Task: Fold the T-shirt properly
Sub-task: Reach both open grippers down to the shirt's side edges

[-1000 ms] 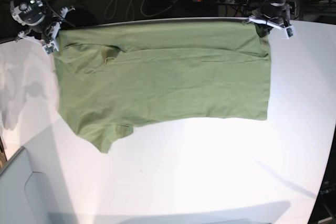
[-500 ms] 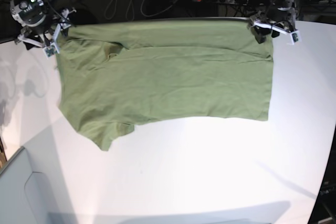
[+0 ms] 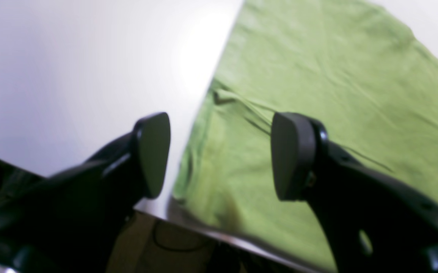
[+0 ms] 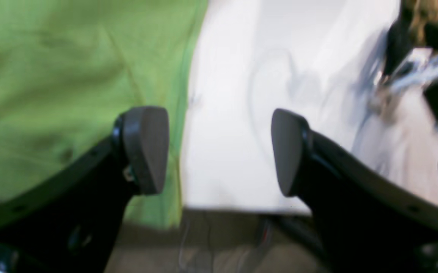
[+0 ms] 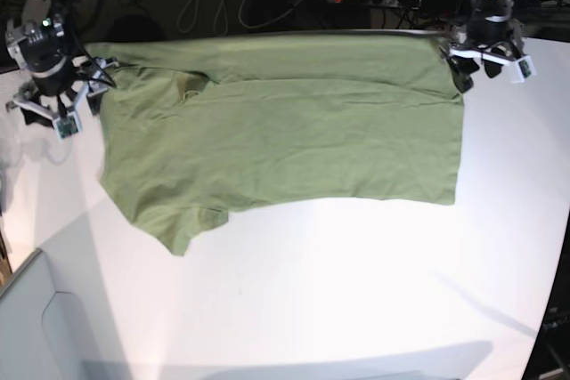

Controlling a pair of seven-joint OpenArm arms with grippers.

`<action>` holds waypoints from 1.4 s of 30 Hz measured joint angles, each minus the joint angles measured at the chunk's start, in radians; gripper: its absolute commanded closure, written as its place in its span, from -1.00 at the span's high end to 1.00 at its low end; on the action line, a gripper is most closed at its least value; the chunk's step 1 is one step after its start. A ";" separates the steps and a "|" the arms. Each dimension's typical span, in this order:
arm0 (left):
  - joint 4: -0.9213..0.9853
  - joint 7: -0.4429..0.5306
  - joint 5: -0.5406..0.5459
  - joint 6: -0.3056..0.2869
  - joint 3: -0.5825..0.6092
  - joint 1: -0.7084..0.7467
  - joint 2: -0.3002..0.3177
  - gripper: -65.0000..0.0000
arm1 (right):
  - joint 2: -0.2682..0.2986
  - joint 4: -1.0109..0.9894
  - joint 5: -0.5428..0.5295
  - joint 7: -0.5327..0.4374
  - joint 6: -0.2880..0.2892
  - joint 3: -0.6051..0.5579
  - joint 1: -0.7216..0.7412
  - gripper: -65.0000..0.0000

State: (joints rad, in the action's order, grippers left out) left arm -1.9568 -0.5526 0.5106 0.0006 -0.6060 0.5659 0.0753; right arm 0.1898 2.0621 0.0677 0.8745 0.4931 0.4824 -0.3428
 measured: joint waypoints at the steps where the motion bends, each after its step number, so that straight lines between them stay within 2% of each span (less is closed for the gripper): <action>1: 0.002 -0.005 -0.001 0.004 -0.002 -0.030 0.001 0.24 | 0.000 -0.002 -0.009 -0.005 0.000 -0.018 0.027 0.27; 4: 0.017 0.012 -0.002 -0.008 0.004 -0.125 0.003 0.24 | -0.002 -0.002 -0.015 -0.008 0.000 -0.056 0.079 0.27; 8: 0.103 0.000 -0.081 -0.002 0.007 -0.274 -0.007 0.24 | -0.027 -0.009 -0.019 -0.004 0.000 -0.106 0.140 0.27; 13: 0.220 0.002 -0.097 -0.001 0.009 -0.407 -0.008 0.24 | -0.051 -0.040 -0.011 0.000 0.000 -0.105 0.185 0.27; 18: 0.351 0.005 -0.103 0.003 0.006 -0.485 0.002 0.24 | -0.051 -0.071 -0.012 -0.005 0.000 -0.104 0.217 0.27; 32: 0.519 0.009 -0.100 0.003 0.007 -0.615 0.000 0.24 | -0.051 -0.079 -0.015 -0.006 0.000 -0.141 0.220 0.27; 38: 0.523 0.010 -0.112 0.004 0.074 -0.614 0.047 0.24 | -0.050 -0.079 -0.008 -0.004 0.000 -0.140 0.220 0.28; 42: 0.548 0.100 -0.163 0.003 0.117 -0.616 0.052 0.24 | -0.048 -0.079 -0.009 -0.007 0.000 -0.141 0.220 0.28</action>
State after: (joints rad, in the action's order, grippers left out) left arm -1.4090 -0.4526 0.3481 0.0032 -0.4892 -0.0502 0.1276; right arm 0.1413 1.9827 0.0589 0.8677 0.4931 0.3416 -0.1223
